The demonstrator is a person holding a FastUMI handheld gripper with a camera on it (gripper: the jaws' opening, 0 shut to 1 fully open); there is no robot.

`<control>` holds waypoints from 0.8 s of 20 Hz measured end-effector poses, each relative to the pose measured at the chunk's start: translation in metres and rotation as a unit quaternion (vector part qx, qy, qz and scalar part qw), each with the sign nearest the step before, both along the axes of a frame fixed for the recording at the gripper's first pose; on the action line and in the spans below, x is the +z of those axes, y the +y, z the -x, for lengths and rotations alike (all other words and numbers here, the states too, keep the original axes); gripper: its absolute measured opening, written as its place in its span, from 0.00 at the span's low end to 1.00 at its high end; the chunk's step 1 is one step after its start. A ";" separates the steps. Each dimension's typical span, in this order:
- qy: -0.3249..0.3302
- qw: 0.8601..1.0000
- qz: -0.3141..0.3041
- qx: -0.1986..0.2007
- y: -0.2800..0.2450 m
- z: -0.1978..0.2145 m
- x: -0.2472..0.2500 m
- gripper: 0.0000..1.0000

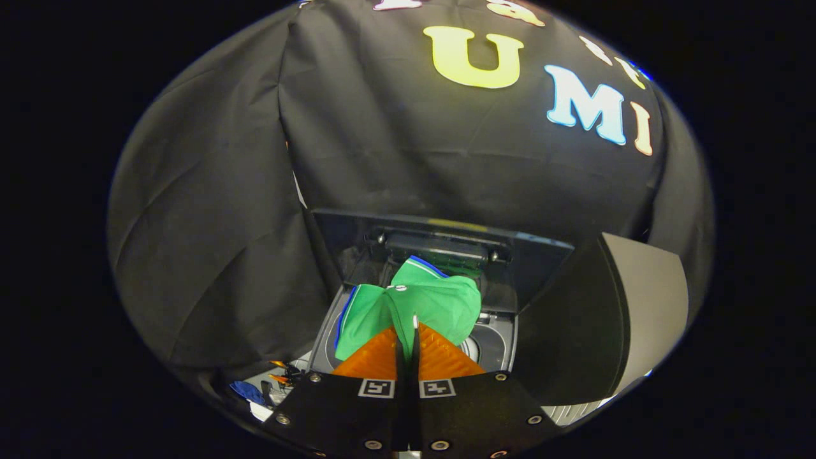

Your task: Put the clothes into the washing machine and then close the washing machine lid.

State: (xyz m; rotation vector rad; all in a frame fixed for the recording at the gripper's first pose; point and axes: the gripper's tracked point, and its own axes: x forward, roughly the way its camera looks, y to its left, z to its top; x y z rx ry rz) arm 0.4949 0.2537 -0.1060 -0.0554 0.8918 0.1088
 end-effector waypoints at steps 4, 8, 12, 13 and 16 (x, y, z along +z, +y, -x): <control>0.027 1.000 0.008 0.005 0.005 0.004 -0.041 0.00; 0.050 0.998 0.020 0.023 0.012 0.006 -0.078 0.00; 0.070 0.997 0.030 0.029 0.015 0.006 -0.108 0.00; 0.073 0.996 0.035 0.032 0.016 0.007 -0.113 0.00; 0.084 0.995 0.042 0.045 0.018 0.005 -0.134 0.00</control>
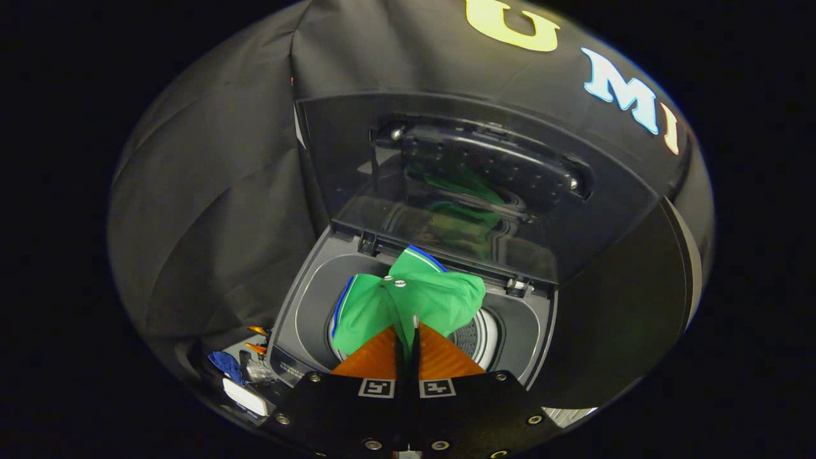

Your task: Put the clothes into the washing machine and then close the washing machine lid.

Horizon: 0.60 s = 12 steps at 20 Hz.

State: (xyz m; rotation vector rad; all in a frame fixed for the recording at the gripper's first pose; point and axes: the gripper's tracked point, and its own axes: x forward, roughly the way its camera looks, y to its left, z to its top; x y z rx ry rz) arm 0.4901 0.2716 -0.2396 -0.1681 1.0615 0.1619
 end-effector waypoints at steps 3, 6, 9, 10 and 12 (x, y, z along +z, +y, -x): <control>0.009 1.000 0.004 -0.001 -0.001 0.001 -0.019 0.00; 0.021 1.000 0.004 -0.003 -0.006 0.004 -0.035 0.00; 0.033 0.999 0.006 -0.009 -0.010 0.008 -0.055 0.00; 0.039 0.999 0.005 -0.010 -0.010 0.010 -0.061 0.00; 0.053 0.999 0.004 -0.009 -0.012 0.015 -0.073 0.00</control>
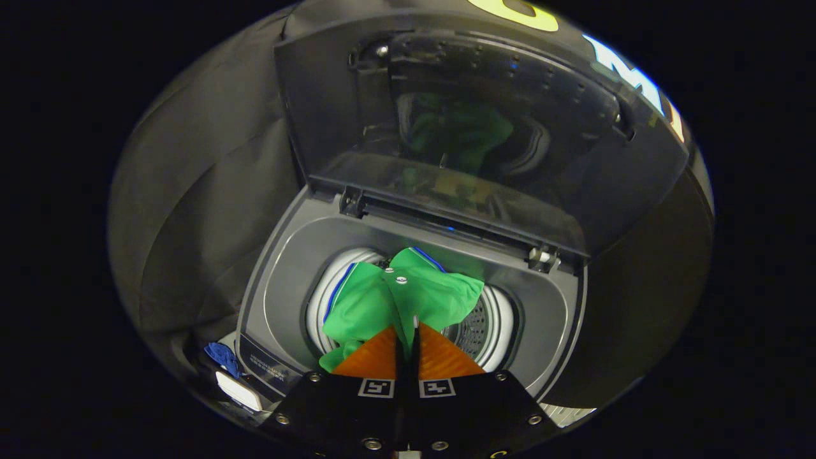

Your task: Put the clothes into the washing machine and then close the washing machine lid.

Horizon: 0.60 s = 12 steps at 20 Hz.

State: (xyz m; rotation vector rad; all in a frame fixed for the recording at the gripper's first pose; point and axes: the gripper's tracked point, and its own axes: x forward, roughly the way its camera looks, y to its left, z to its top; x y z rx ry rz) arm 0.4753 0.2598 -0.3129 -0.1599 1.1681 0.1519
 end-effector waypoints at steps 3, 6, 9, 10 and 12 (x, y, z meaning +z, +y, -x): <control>0.019 1.000 0.002 -0.007 -0.001 0.009 -0.016 0.00; 0.026 1.000 0.011 -0.004 -0.003 0.013 -0.027 0.00; 0.024 0.999 0.021 0.000 -0.003 0.015 -0.033 0.00; 0.022 0.999 0.030 -0.006 -0.006 0.014 -0.033 0.02; 0.012 1.000 0.019 -0.005 0.000 0.010 -0.032 0.26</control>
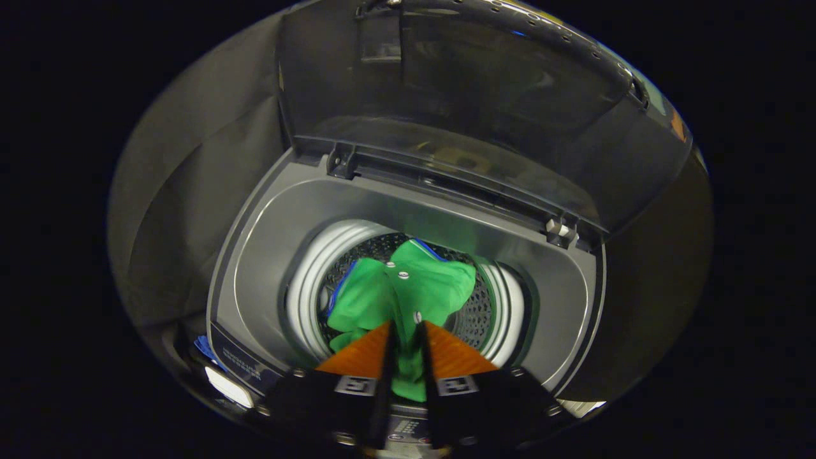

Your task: Put the clothes into the washing machine and then close the washing machine lid.

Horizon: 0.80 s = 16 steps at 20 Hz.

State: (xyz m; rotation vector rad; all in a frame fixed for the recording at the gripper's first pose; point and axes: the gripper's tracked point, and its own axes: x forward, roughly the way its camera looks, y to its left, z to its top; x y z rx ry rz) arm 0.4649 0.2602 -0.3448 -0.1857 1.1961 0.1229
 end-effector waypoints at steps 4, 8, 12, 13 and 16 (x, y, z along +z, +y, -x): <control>0.000 1.000 -0.008 0.000 0.007 0.003 -0.001 0.90; -0.023 1.000 -0.017 -0.007 0.012 -0.003 0.014 0.91; -0.062 0.998 -0.020 -0.027 0.012 -0.017 0.048 0.94; -0.073 0.997 -0.020 -0.035 0.012 -0.019 0.059 0.94; -0.114 0.992 -0.031 -0.052 0.014 -0.033 0.096 0.94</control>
